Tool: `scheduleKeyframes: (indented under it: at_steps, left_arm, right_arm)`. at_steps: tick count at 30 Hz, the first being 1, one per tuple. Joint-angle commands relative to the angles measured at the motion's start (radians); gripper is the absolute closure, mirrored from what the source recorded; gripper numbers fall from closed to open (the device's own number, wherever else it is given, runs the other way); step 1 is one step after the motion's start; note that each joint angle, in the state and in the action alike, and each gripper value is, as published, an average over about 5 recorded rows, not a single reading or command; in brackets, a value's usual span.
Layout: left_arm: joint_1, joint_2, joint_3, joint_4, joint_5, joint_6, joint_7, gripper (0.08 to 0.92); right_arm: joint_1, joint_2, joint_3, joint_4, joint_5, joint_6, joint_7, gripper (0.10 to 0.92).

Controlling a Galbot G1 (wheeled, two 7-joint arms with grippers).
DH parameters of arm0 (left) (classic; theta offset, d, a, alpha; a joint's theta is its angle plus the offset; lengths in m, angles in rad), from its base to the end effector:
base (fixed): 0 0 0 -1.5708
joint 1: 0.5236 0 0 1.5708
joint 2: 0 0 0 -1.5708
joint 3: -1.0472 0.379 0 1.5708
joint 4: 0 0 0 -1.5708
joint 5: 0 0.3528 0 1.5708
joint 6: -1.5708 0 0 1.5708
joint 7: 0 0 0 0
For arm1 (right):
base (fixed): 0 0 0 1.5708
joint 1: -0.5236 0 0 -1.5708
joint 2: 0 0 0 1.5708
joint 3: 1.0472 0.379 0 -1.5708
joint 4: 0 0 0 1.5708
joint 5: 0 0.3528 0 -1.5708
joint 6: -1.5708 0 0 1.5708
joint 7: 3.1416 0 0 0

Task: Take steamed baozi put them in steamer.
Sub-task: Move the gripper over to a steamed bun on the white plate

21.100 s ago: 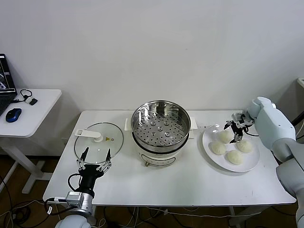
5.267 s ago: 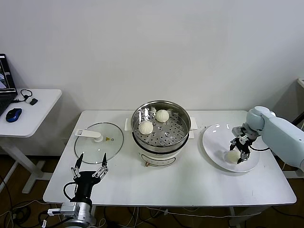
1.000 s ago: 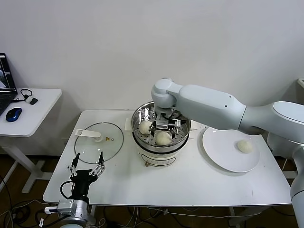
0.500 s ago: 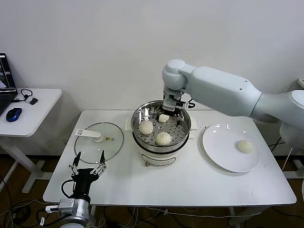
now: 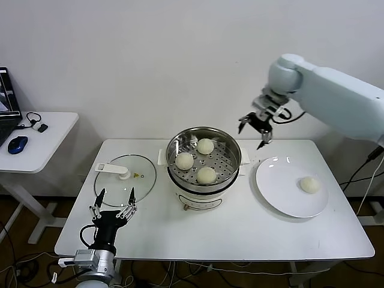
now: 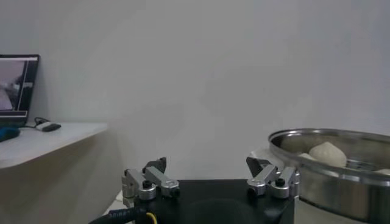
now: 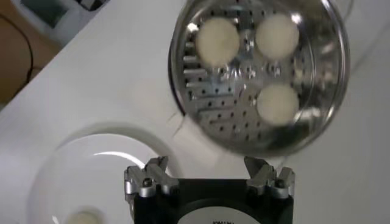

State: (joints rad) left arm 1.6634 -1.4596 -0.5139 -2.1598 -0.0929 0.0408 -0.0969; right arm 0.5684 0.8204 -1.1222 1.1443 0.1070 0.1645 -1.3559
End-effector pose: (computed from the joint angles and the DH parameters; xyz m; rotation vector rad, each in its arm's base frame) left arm 0.1341 0.0175 -0.3182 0.0416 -3.0694 0.0028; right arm 0.6028 -0.1237 0.0029 1.6117 -1.1187 1.6913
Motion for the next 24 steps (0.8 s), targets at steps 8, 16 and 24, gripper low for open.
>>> scheduleKeyframes:
  at_steps: [8, 16, 24]
  left_arm:
    - [-0.008, 0.006, 0.018, -0.015, -0.004, 0.000, 0.010, 0.177]
    - [-0.006, -0.001, 0.017, -0.016, -0.002, -0.002, 0.010, 0.177]
    - [-0.008, -0.001, 0.008, -0.008, -0.003, -0.004, 0.009, 0.177]
  right_arm:
    - [-0.508, -0.271, 0.524, -0.260, -0.268, -0.055, 0.048, 0.203]
    - [-0.594, -0.156, 0.727, -0.427, -0.605, 0.115, 0.062, 0.203]
    - [-0.603, -0.054, 0.773, -0.530, -0.727, 0.148, 0.079, 0.203]
